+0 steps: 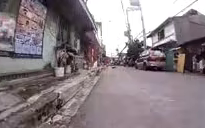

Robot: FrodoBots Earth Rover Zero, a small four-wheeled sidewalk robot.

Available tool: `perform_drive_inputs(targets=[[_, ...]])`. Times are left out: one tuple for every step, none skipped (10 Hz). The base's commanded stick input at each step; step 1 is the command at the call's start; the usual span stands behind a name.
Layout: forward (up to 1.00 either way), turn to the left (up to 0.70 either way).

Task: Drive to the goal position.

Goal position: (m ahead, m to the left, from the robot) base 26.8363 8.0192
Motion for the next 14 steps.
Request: perform_drive_inputs(targets=[[1.0, 0.0], [1.0, 0.0], [1.0, 0.0], [1.0, 0.0], [1.0, 0.0], [1.0, 0.0], [1.0, 0.0], [1.0, 0.0], [1.0, 0.0], [1.0, 0.0], [1.0, 0.0], [1.0, 0.0], [1.0, 0.0], [1.0, 0.0]])
